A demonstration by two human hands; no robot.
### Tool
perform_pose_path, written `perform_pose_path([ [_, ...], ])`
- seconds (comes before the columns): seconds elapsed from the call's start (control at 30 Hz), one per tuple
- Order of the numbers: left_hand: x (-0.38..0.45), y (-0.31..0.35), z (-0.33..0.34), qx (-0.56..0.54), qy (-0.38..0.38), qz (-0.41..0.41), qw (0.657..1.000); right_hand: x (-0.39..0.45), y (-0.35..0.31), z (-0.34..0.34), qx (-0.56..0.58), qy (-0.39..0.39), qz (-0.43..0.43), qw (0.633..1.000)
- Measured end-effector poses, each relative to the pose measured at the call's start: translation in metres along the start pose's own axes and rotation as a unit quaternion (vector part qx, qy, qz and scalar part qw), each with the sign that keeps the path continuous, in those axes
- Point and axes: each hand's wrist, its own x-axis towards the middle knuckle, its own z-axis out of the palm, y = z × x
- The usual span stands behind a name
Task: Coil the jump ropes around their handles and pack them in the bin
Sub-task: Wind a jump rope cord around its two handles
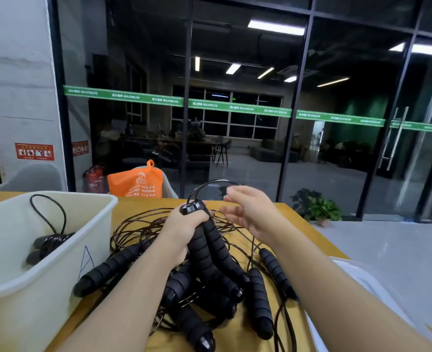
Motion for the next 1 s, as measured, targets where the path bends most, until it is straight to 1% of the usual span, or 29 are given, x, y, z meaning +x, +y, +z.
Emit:
perform_pose_path([
  [0.07,-0.003,-0.002,-0.002,-0.030,0.009,0.015,0.999,-0.007,0.020,-0.006,-0.029,-0.007,0.006,1.000],
  [0.17,-0.005,-0.006,-0.002,-0.077,0.020,0.024,0.997,-0.013,0.050,-0.012,-0.148,-0.027,-0.025,0.988],
  [0.27,-0.007,-0.010,0.004,-0.150,0.008,-0.019,0.989,-0.021,0.066,-0.010,-0.230,-0.048,-0.058,0.970],
  [0.4,-0.011,-0.028,0.007,-0.201,-0.016,-0.066,0.977,-0.033,0.081,-0.012,-0.326,-0.038,-0.065,0.942],
  [0.53,-0.012,-0.041,0.003,-0.229,-0.096,-0.099,0.964,-0.041,0.095,-0.015,-0.309,-0.022,-0.080,0.947],
  [0.6,-0.013,-0.043,0.003,-0.239,-0.120,-0.100,0.958,-0.041,0.098,-0.016,-0.284,-0.021,-0.078,0.955],
  [0.67,-0.015,-0.044,0.004,-0.244,-0.126,-0.096,0.957,-0.042,0.099,-0.016,-0.264,-0.027,-0.076,0.961],
  [0.83,-0.017,-0.045,0.003,-0.256,-0.101,-0.086,0.957,-0.048,0.102,-0.007,-0.286,-0.048,-0.084,0.953],
  [0.9,-0.017,-0.046,0.003,-0.255,-0.074,-0.077,0.961,-0.051,0.098,-0.004,-0.290,-0.058,-0.080,0.952],
  [1.0,-0.013,-0.050,0.002,-0.261,-0.019,-0.037,0.964,-0.055,0.095,-0.007,-0.279,-0.091,-0.095,0.951],
])
